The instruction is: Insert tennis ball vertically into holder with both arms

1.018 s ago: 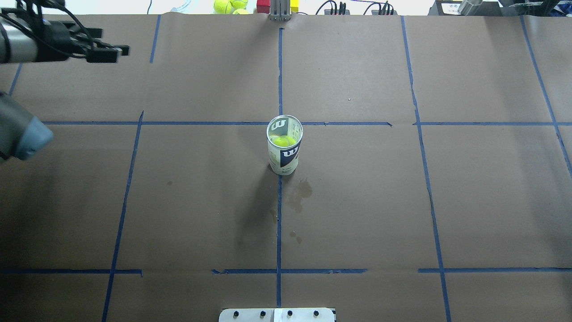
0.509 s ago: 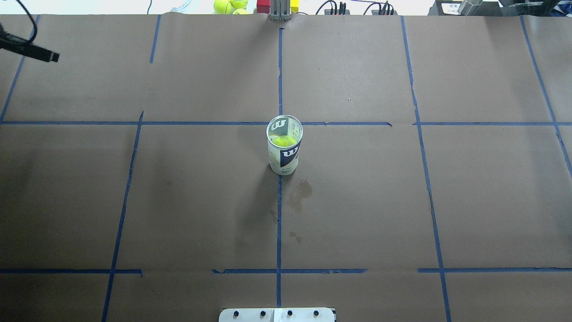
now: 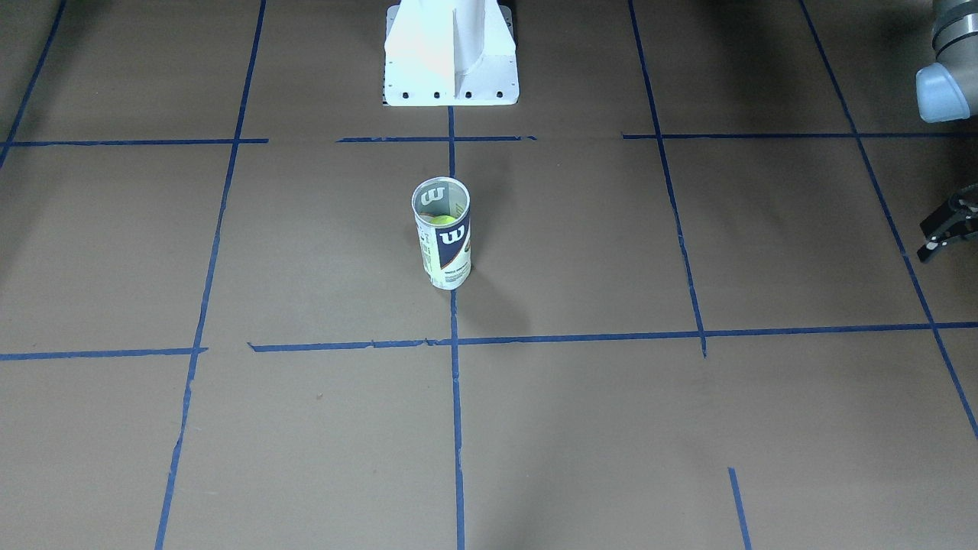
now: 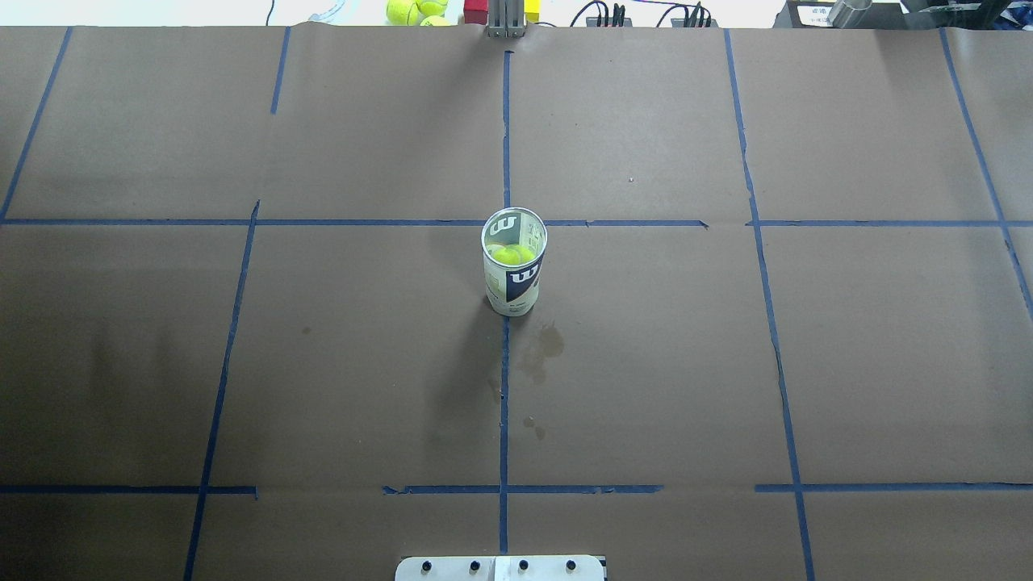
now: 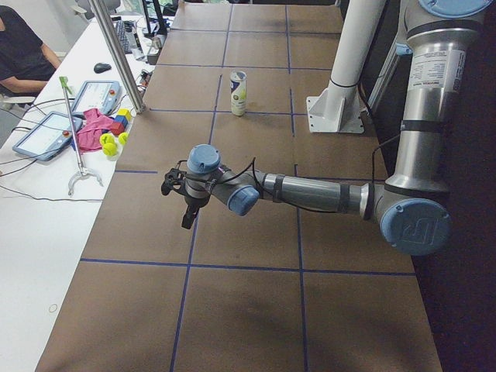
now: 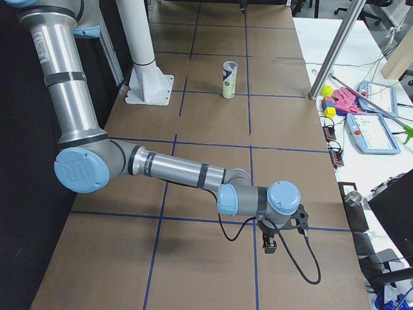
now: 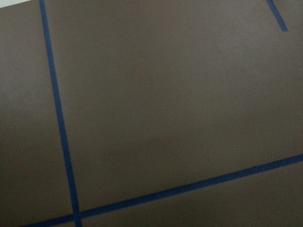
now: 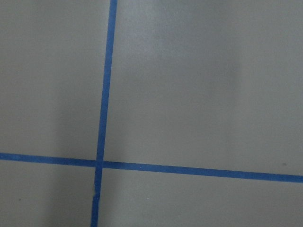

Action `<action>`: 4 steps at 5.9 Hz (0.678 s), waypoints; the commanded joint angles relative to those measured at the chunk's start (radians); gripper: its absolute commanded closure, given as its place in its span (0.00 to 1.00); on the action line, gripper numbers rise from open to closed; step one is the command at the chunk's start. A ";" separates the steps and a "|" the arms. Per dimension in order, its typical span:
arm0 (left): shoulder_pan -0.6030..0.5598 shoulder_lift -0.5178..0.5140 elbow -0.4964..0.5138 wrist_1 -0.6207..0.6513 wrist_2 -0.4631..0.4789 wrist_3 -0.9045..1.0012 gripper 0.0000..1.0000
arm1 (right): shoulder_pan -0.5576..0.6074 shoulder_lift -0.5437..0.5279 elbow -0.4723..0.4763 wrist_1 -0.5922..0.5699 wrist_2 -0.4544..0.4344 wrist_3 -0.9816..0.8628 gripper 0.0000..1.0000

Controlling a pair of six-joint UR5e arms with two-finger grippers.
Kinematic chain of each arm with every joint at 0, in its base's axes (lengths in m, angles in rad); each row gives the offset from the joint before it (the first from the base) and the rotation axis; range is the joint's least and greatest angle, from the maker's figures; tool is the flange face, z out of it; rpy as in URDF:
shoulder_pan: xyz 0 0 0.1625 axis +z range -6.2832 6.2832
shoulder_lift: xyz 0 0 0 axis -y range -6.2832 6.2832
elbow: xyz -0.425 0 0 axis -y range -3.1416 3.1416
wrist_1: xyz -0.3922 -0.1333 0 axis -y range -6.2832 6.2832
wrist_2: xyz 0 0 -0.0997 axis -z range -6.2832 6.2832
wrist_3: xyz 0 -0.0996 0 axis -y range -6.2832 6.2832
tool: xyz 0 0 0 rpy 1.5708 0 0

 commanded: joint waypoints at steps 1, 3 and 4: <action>-0.030 0.029 0.011 0.149 -0.162 0.003 0.00 | 0.015 -0.079 0.005 0.065 0.010 -0.011 0.00; -0.175 0.039 0.025 0.157 -0.352 0.004 0.00 | 0.030 -0.133 0.054 0.065 -0.014 -0.064 0.00; -0.191 0.054 -0.013 0.163 -0.359 0.045 0.00 | 0.024 -0.174 0.153 0.054 -0.052 -0.051 0.00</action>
